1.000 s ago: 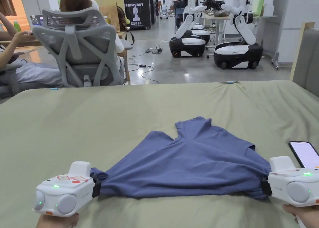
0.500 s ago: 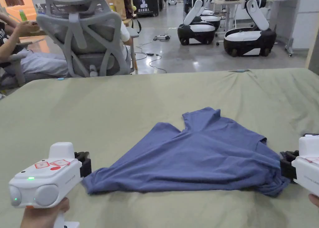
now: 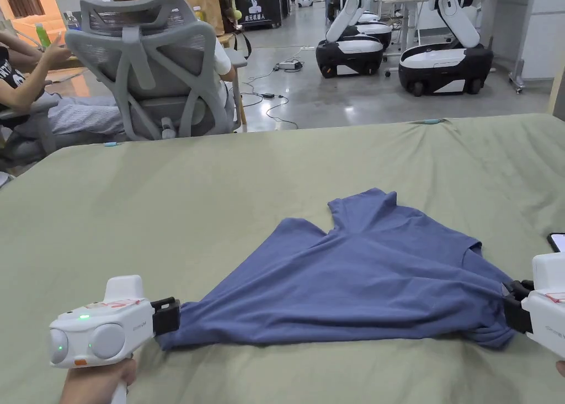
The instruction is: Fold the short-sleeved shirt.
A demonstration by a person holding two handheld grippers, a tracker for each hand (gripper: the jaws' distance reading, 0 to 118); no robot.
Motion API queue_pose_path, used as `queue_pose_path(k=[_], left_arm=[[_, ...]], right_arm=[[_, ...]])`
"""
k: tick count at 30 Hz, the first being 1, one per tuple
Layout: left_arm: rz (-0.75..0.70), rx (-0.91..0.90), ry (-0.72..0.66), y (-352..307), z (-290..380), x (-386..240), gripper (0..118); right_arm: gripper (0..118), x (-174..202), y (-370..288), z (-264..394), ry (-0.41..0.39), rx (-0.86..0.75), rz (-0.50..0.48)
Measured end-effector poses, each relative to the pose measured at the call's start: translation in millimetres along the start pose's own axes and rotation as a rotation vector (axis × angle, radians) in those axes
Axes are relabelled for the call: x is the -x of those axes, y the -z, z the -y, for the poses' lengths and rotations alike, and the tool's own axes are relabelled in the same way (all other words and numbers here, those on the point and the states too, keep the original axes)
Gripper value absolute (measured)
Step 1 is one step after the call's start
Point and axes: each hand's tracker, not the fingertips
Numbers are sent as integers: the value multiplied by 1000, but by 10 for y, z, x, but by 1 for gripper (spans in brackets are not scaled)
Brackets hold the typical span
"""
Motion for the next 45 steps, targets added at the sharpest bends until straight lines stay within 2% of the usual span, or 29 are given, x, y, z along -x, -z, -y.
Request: queue_pose_path(k=[4,6,8,9,11,14,20,23,27,28,29,31,32,34,35,36,38,39,40,42,45], left_arm=[[15,65,1,158,89,2,72],[54,60,42,152,70,-28,49],[135,73,96,138,45,-113,13],[165,103,117,155,43,-152,5],[110,129,155,161,40,-232,5],[109,138,126,153,-53,-191,4],[143,-35,1,-132,-254,-89,4],[143,-53,11,-200,-393,-101,4],[159,-66,40,-96,-585,-184,4],[160,-63,36,-40,-627,-205,4],[162,-57,34,11,-660,-220,4],[157,-44,31,142,-714,-244,4],[156,-38,27,196,-735,-246,4],[153,-17,10,302,-773,-251,4],[153,-11,6,336,-780,-253,4],[150,-9,1,375,-783,-259,4],[148,2,-8,426,-784,-270,4],[150,8,-11,433,-776,-275,4],[154,8,-14,432,-769,-274,4],[156,11,-16,424,-764,-272,4],[155,4,-2,405,-747,-243,4]], right_arm=[[0,1,36,21,0,20,0],[0,17,50,27,-5,29,0],[0,30,82,18,-8,36,2],[0,38,87,15,-9,40,0],[0,59,87,9,-12,40,-4],[0,92,70,-36,-13,37,-12],[0,94,140,-301,-42,14,-26],[0,45,362,-617,-63,1,-33],[0,-32,977,-1198,-72,19,-52],[8,-22,1149,-1360,-71,31,-64],[28,-34,1308,-1466,-66,40,-78],[89,-33,1706,-1691,-89,81,-111],[89,-26,1885,-1773,-102,115,-125],[107,-16,2349,-1895,-102,199,-145],[111,-13,2514,-1934,-97,224,-159],[107,7,2685,-1968,-93,244,-146],[91,92,2977,-1992,-148,293,-75],[87,139,3121,-1975,-192,323,-70],[87,171,3249,-1949,-222,353,-82],[87,220,3452,-1875,-228,415,-95],[86,262,3655,-1690,-247,485,-27]])
